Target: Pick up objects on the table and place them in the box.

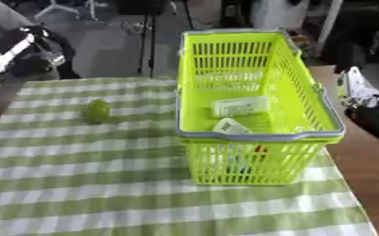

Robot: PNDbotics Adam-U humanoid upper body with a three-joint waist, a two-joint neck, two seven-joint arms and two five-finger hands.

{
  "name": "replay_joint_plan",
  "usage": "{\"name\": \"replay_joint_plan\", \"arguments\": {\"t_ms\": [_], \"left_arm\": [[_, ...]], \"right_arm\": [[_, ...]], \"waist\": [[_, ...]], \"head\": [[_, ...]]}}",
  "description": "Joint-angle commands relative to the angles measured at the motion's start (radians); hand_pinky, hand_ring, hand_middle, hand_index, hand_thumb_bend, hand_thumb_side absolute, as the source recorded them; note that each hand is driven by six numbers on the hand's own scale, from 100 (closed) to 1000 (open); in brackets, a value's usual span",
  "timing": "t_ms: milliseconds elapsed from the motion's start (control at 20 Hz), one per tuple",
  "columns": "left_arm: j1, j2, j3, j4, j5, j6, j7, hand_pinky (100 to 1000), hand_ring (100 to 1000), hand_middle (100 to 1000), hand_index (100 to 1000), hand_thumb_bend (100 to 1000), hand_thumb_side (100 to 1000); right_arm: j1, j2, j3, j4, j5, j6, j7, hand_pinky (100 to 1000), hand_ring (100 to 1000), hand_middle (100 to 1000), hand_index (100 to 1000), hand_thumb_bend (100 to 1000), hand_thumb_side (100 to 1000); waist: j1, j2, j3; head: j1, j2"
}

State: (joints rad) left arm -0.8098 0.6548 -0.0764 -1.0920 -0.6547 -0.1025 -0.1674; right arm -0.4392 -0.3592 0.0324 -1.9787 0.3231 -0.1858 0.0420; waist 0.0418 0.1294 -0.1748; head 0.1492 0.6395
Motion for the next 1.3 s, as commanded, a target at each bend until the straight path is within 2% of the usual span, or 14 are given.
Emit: {"name": "replay_joint_plan", "arguments": {"t_ms": [50, 300, 650, 700, 750, 900, 1300], "left_arm": [[-0.017, 0.033, 0.013, -0.004, -0.009, -0.002, -0.006, 725, 714, 759, 843, 559, 882], [-0.018, 0.03, 0.015, 0.006, -0.017, -0.008, -0.012, 727, 713, 755, 845, 578, 872], [-0.025, 0.019, 0.025, 0.053, -0.049, -0.029, -0.048, 731, 712, 752, 850, 597, 862], [-0.026, 0.019, 0.027, 0.057, -0.053, -0.033, -0.052, 731, 711, 741, 853, 597, 862], [-0.024, 0.017, 0.031, 0.067, -0.058, -0.032, -0.056, 729, 708, 748, 854, 613, 835], [-0.023, 0.013, 0.048, 0.097, -0.085, -0.029, -0.043, 728, 709, 749, 855, 624, 816], [-0.02, -0.001, 0.073, 0.131, -0.134, 0.011, 0.102, 705, 688, 737, 837, 639, 730]], "right_arm": [[-0.011, -0.023, -0.003, -0.021, -0.004, 0.0, -0.001, 575, 591, 626, 845, 100, 480], [-0.011, -0.023, -0.004, -0.021, -0.005, -0.001, -0.001, 574, 590, 624, 845, 100, 484], [-0.024, -0.027, -0.002, -0.021, -0.009, -0.004, -0.002, 571, 587, 621, 845, 100, 491], [-0.024, -0.027, -0.003, -0.021, -0.01, -0.004, -0.002, 570, 586, 618, 845, 100, 352], [-0.026, -0.028, -0.003, -0.021, -0.01, -0.004, -0.002, 569, 585, 618, 845, 100, 499], [-0.032, -0.031, -0.003, -0.021, -0.014, -0.008, -0.004, 568, 584, 616, 845, 100, 502], [-0.046, -0.038, -0.006, -0.021, -0.019, -0.012, -0.011, 566, 582, 613, 846, 100, 510]], "waist": [[0.001, -0.014, -0.001], [0.004, -0.009, -0.005], [0.013, 0.023, -0.022], [0.013, 0.025, -0.023], [0.015, 0.035, -0.028], [0.019, 0.058, -0.042], [0.026, 0.1, -0.057]], "head": [[0.0, 0.002], [0.0, -0.001], [0.002, -0.018], [0.002, -0.019], [0.002, -0.023], [0.005, -0.034], [0.004, -0.048]]}}
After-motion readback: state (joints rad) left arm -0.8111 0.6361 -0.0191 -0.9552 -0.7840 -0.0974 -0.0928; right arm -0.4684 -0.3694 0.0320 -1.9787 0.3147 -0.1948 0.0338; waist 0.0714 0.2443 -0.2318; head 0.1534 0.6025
